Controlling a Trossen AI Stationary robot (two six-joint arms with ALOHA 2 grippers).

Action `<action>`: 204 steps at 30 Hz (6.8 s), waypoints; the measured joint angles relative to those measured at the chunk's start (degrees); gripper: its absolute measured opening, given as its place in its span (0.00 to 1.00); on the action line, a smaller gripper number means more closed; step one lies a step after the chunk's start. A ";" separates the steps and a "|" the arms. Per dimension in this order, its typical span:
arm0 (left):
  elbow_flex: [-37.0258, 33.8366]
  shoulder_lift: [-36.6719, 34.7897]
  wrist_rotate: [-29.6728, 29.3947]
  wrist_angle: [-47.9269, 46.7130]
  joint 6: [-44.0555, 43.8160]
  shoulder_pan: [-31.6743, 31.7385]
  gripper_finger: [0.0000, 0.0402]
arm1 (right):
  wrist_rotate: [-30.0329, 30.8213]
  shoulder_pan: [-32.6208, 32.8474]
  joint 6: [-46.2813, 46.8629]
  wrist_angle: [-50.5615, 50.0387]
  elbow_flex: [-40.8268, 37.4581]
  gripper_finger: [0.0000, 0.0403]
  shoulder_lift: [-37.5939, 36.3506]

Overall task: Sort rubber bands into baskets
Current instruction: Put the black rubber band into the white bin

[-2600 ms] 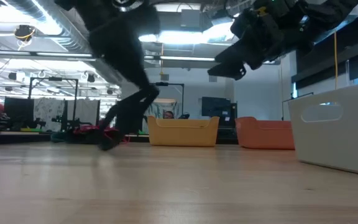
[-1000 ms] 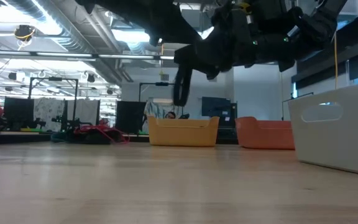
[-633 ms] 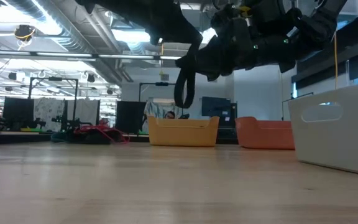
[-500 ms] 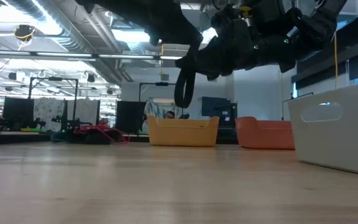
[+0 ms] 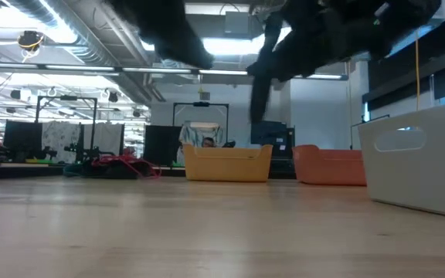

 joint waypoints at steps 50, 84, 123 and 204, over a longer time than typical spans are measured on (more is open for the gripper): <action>-5.56 0.11 -0.02 4.95 -1.53 -1.68 0.40 | -7.41 17.94 43.51 -66.44 0.06 0.49 -14.67; -5.50 0.45 -10.67 -27.42 -20.29 16.35 0.40 | 44.75 17.92 15.05 -53.04 12.04 0.52 -6.74; -4.38 10.95 3.39 -28.93 -7.19 30.50 0.03 | 44.95 17.94 13.41 -52.07 12.00 0.52 -6.62; -1.30 -0.98 5.81 13.21 -0.11 7.54 0.04 | 27.63 8.94 -0.03 7.52 12.00 0.94 16.44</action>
